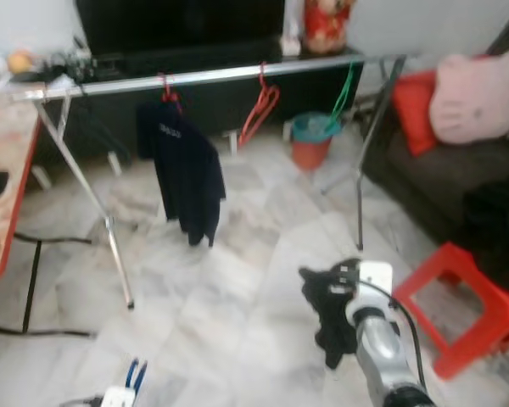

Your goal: Hang hanger

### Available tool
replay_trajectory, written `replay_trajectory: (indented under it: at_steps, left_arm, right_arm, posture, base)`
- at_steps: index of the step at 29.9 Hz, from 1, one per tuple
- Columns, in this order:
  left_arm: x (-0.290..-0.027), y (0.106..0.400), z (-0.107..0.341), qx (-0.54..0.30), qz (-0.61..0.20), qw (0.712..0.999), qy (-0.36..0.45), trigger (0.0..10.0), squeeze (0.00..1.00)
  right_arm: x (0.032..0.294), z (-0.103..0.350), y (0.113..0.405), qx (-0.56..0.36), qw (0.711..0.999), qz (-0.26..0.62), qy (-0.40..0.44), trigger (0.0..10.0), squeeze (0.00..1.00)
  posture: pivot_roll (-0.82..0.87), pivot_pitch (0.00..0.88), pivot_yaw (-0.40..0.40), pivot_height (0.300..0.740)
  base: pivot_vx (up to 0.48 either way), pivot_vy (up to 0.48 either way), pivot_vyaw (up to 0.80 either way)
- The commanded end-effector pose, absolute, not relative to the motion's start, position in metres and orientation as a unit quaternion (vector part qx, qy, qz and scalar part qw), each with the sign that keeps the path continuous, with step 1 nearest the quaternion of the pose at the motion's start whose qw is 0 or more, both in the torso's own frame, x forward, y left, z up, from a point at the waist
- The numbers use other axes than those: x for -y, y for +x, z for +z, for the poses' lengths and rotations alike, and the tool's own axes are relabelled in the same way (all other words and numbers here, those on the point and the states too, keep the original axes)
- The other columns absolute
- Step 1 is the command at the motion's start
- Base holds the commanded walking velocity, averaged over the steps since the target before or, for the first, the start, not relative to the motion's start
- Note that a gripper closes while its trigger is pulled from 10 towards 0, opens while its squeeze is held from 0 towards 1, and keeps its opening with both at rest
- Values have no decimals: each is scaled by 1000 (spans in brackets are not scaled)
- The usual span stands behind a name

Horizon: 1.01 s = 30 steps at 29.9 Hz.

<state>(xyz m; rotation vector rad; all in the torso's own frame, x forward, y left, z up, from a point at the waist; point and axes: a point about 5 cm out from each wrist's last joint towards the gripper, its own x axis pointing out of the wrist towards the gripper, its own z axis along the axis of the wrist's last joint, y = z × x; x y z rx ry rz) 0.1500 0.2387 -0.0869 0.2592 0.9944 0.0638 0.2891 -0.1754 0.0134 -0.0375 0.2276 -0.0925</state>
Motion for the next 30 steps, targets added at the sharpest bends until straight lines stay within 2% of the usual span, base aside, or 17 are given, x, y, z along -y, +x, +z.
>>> replay_trajectory:
  at_steps: [1, 24, 30]
  left_arm:
    - [-237, 143, -90, -488, 33, 864, 119, 10000, 0]
    - [-255, 125, -92, -517, 63, 846, 113, 10000, 0]
    - [-254, 126, -92, -515, 62, 848, 111, 10000, 0]
  right_arm:
    - [178, 21, 293, -95, 994, -39, -39, 10000, 0]
    - [170, 15, 288, -106, 993, -19, -42, 10000, 0]
    - [170, 15, 286, -102, 994, -26, -42, 10000, 0]
  posture:
    - [3, 0, 7, 740]
    - [28, 0, -9, 740]
    - [28, 0, -9, 740]
  base:
    - [0, 334, 800]
    - [0, 312, 800]
    - [0, 0, 800]
